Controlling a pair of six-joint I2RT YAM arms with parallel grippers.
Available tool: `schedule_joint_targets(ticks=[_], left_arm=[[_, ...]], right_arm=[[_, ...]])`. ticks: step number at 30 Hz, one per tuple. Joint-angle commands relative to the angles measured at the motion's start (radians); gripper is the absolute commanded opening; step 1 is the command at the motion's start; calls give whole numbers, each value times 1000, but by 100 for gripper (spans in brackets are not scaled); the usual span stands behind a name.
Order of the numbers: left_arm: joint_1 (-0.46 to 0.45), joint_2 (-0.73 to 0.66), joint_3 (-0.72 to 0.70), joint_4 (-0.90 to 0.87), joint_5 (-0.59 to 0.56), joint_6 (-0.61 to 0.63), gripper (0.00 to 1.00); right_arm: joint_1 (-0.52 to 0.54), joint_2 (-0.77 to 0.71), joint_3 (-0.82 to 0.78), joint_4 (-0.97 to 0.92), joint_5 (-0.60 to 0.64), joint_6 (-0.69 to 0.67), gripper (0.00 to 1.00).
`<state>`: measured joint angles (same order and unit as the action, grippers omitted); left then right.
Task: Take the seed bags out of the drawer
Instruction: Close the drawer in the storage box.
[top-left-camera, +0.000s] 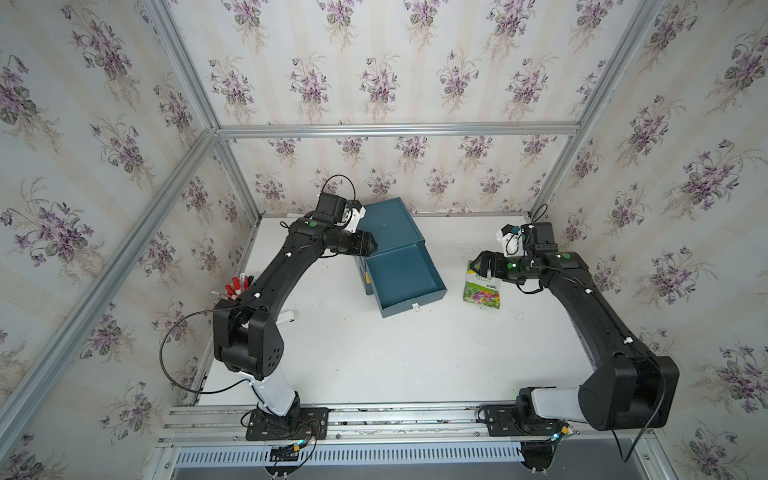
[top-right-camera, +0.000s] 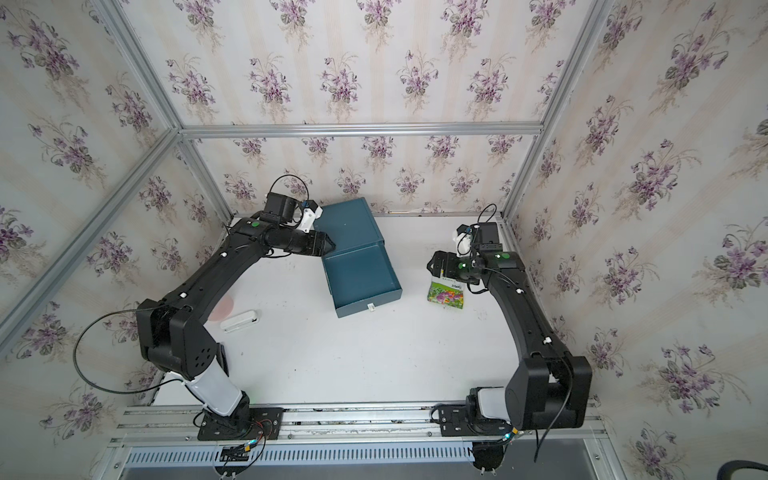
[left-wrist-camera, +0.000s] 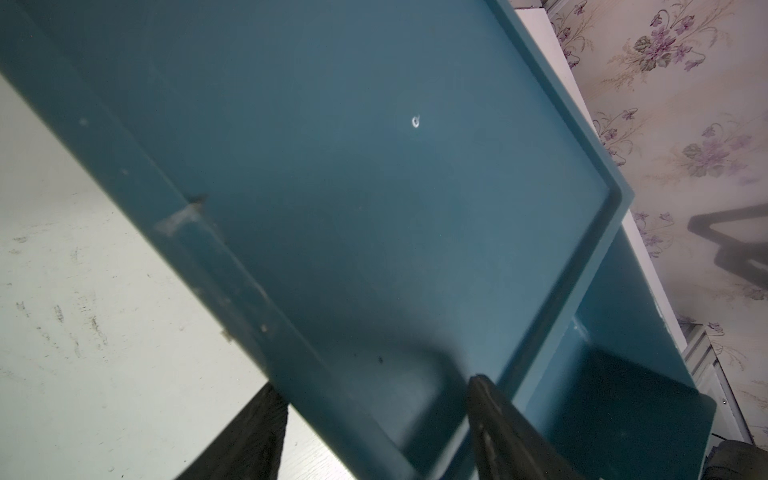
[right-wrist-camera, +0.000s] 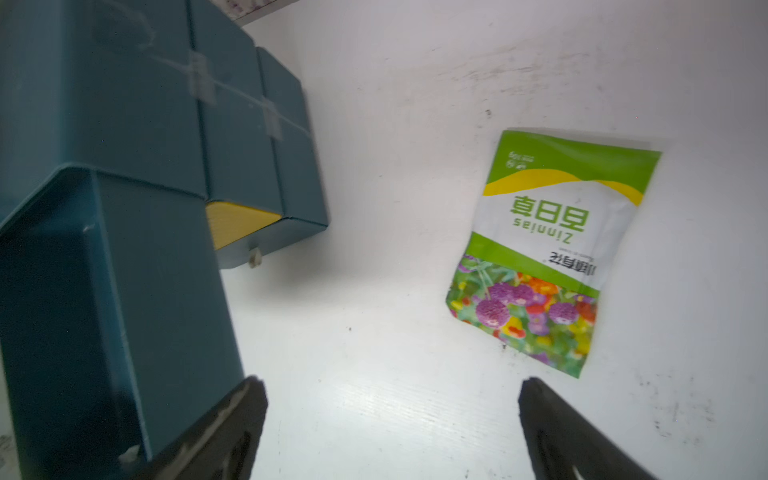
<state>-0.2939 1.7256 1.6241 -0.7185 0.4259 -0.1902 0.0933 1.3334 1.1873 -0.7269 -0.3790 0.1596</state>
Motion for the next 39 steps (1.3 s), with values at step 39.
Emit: schedule_joint_targets(ticks=[39], left_arm=[[-10, 20, 8, -55, -9, 54, 71]], right_arm=[[796, -258, -348, 420, 376, 289, 76]])
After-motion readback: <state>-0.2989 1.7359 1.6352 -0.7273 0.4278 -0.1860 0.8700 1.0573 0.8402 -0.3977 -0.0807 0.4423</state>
